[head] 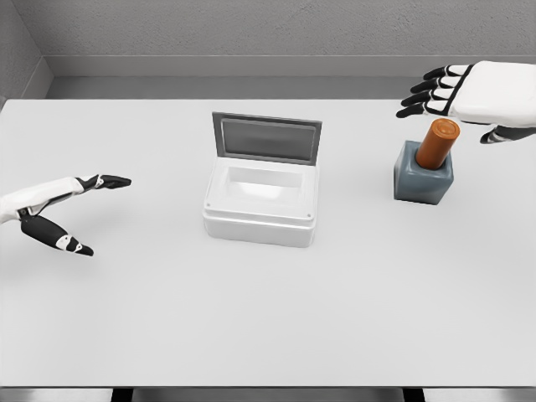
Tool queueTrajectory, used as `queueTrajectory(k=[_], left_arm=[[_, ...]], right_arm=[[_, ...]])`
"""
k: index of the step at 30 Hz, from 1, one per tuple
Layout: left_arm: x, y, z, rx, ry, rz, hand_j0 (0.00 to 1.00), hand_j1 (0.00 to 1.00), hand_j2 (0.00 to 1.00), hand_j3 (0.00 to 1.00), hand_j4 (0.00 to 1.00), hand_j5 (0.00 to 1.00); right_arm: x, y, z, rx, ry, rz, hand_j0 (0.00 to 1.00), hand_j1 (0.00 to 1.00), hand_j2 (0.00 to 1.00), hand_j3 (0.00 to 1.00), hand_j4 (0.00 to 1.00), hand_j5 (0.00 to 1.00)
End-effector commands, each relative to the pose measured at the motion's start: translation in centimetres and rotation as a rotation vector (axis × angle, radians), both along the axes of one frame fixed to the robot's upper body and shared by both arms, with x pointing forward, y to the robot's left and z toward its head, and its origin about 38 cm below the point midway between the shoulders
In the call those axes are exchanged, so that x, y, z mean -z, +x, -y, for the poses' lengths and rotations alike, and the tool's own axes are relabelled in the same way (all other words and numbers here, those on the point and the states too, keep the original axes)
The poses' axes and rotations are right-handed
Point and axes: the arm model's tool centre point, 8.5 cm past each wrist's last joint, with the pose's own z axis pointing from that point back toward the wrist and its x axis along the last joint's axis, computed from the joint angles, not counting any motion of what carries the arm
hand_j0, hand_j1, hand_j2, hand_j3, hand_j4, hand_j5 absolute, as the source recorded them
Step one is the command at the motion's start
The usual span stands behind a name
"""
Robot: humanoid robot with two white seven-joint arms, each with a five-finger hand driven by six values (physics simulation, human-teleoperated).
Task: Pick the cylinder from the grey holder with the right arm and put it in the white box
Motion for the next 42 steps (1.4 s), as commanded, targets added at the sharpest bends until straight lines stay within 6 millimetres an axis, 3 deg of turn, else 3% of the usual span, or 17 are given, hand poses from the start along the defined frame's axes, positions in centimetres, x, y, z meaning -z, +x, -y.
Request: queueTrajectory(k=[1,4,7,10,13,15,18,22,25,29,31,34,42], left_arm=[[-0.1,0.0,-0.1,-0.004,-0.007,-0.002,1.0,1.0,1.0,1.0,1.0,1.0],[-0.2,0.0,-0.1,-0.008,-0.01,-0.001,1.0,1.0,1.0,1.0,1.0,1.0],[-0.2,0.0,0.5,-0.001,-0.116,-0.064,1.0,1.0,1.0,1.0,1.0,1.0],[-2.4,1.5,0.9,-0.032,-0.252,-0.029,1.0,1.0,1.0,1.0,1.0,1.0],[-4.0,3.2,0.0,-0.109,-0.401,0.001,1.0,1.0,1.0,1.0,1.0,1.0],[-4.1,4.1,-0.1,-0.134,-0.437,0.027,1.0,1.0,1.0,1.0,1.0,1.0],[-2.4,5.3,1.1,-0.165,-0.472,-0.016,1.0,1.0,1.0,1.0,1.0,1.0],[0.3,5.7,4.0,-0.085,-0.31,-0.002,1.0,1.0,1.0,1.0,1.0,1.0],[0.7,6.2,2.6,-0.132,-0.298,-0.006,1.0,1.0,1.0,1.0,1.0,1.0],[1.4,6.4,2.1,-0.156,-0.29,-0.012,1.0,1.0,1.0,1.0,1.0,1.0],[1.6,6.3,2.8,-0.131,-0.295,0.005,1.0,1.0,1.0,1.0,1.0,1.0],[2.3,6.2,1.9,-0.16,-0.284,-0.008,1.0,1.0,1.0,1.0,1.0,1.0],[2.0,6.4,1.1,-0.178,-0.274,-0.003,1.0,1.0,1.0,1.0,1.0,1.0]], right_arm=[[0.0,0.0,0.0,0.002,0.004,-0.001,1.0,1.0,1.0,1.0,1.0,1.0],[0.2,0.1,0.1,0.005,0.004,-0.008,1.0,1.0,1.0,1.0,1.0,1.0],[1.6,1.4,0.9,0.051,-0.033,-0.016,1.0,1.0,1.0,1.0,1.0,1.0],[2.5,2.5,1.4,0.084,-0.015,-0.033,1.0,1.0,1.0,1.0,1.0,1.0],[3.0,3.3,1.8,0.109,-0.017,-0.043,1.0,1.0,1.0,1.0,1.0,1.0],[3.4,3.5,2.0,0.116,-0.016,-0.055,1.0,1.0,1.0,1.0,1.0,1.0],[4.7,3.8,2.1,0.126,-0.049,-0.075,1.0,1.0,1.0,1.0,1.0,1.0],[5.5,4.2,2.0,0.131,-0.045,-0.094,1.0,1.0,1.0,1.0,1.0,1.0],[5.6,4.4,1.7,0.129,-0.041,-0.095,1.0,1.0,1.0,1.0,1.0,1.0],[6.6,5.3,2.1,0.154,-0.04,-0.123,1.0,1.0,1.0,1.0,1.0,1.0],[6.9,5.5,2.1,0.16,-0.063,-0.115,1.0,1.0,1.0,1.0,1.0,1.0],[7.4,6.1,2.0,0.169,-0.05,-0.126,1.0,1.0,1.0,1.0,1.0,1.0],[8.2,6.8,2.0,0.183,-0.046,-0.148,1.0,1.0,1.0,1.0,1.0,1.0]])
